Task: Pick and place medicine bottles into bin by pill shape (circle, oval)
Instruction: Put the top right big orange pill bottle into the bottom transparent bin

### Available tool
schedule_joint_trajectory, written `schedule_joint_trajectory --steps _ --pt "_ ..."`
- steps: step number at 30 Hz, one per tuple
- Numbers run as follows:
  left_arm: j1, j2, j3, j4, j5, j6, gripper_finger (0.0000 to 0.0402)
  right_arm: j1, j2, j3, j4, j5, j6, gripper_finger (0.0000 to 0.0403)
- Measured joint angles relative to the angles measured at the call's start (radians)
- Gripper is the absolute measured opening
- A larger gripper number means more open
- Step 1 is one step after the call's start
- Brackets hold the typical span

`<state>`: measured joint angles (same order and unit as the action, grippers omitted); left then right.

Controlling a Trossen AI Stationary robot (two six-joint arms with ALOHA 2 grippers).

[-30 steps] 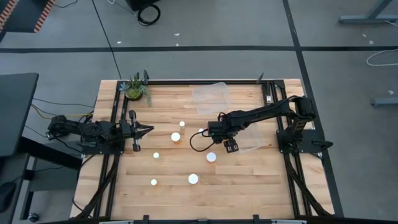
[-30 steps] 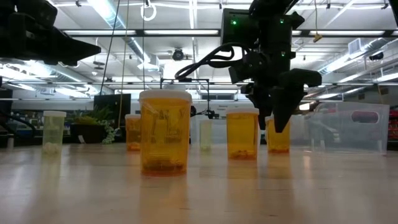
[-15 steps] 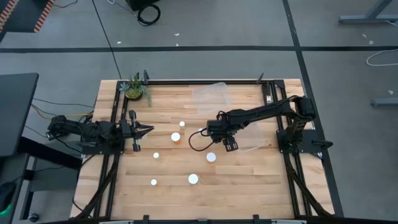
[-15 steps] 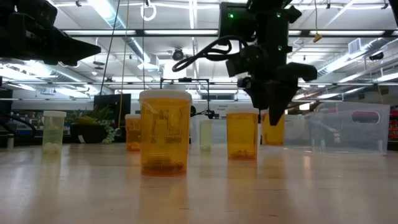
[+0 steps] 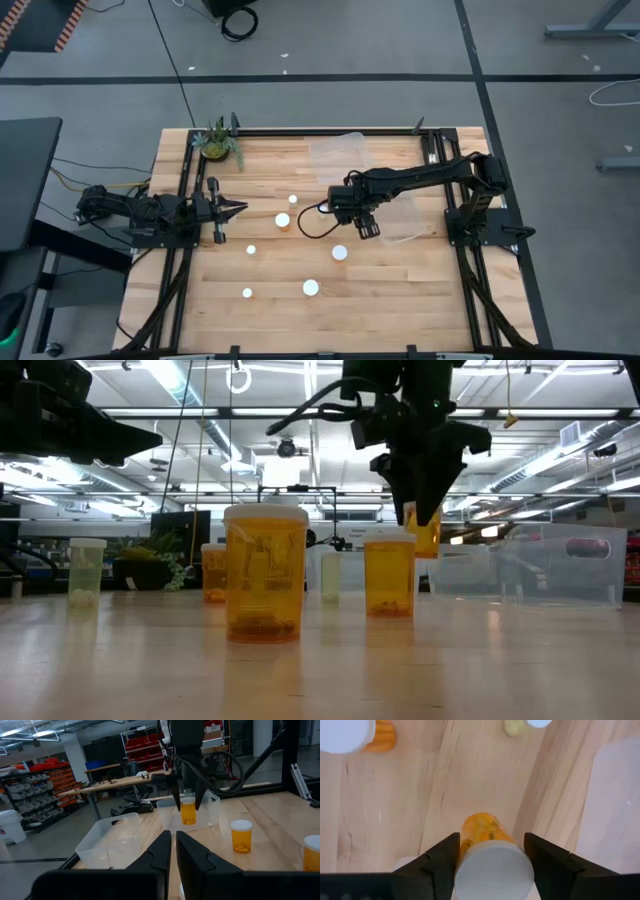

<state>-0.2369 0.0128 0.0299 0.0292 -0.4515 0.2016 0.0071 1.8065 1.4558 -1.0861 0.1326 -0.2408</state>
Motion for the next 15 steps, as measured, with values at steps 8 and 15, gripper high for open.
schedule_joint_trajectory --steps 8,15 --pt "0.0 0.0 0.0 0.0 0.0 0.0 0.003 0.0 0.0 0.109 -0.107 0.0 -0.005 0.0223" --pt "0.0 0.0 0.0 0.0 0.0 0.0 0.004 0.0 -0.001 0.194 -0.185 -0.002 0.003 0.0223"
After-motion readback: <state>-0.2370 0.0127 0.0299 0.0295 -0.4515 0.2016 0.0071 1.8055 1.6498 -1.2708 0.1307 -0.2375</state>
